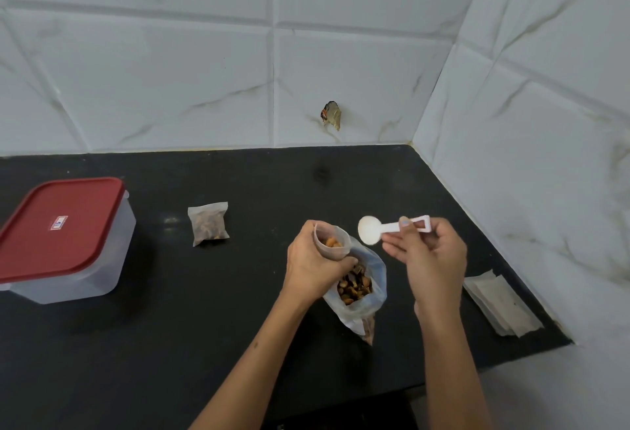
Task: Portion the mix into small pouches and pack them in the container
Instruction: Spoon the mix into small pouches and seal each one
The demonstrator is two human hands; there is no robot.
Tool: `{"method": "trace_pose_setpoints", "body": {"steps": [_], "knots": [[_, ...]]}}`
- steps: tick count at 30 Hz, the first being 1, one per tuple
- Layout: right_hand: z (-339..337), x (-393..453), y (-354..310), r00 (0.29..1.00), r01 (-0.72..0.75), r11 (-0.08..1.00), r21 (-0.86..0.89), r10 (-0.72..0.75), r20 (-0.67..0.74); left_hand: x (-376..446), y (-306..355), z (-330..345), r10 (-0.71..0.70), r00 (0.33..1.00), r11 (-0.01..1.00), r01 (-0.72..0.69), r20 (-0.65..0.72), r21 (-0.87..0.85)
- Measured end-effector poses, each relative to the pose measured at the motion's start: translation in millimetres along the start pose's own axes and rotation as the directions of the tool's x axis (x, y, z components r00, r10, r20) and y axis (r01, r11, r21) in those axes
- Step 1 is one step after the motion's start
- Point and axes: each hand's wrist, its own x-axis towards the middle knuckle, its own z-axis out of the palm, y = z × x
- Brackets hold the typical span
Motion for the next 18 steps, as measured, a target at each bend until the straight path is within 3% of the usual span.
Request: {"method": "trace_pose_setpoints", "body": {"steps": [5, 8, 13, 16, 18], "knots": [[3, 5, 40, 0.995, -0.024, 0.886, -0.463, 0.065, 0.074, 2, -15, -15, -0.049, 0.999, 0.998, 0.048, -0.024, -0.043], [11, 4, 50, 0.992, 0.063, 0.753, -0.655, 0.023, 0.123, 1, -19, -21, -0.102, 0.994, 0.994, 0.103, 0.025, -0.031], [21, 8, 53, 0.981, 0.121, 0.622, -0.774, 0.044, 0.189, -1, -26, -21, -0.308, 0.939, 0.950, 0.311, 0.151, 0.003], [26, 15, 57, 0.983, 0.061, 0.632, -0.772, 0.097, 0.157, -5, -28, -17, -0.425, 0.867, 0.878, 0.465, 0.261, -0.116], [27, 21, 63, 0.981, -0.021, 0.664, -0.748, 0.157, 0.112, -8, -28, -15, -0.436, 0.856, 0.852, 0.492, 0.280, -0.178]]}}
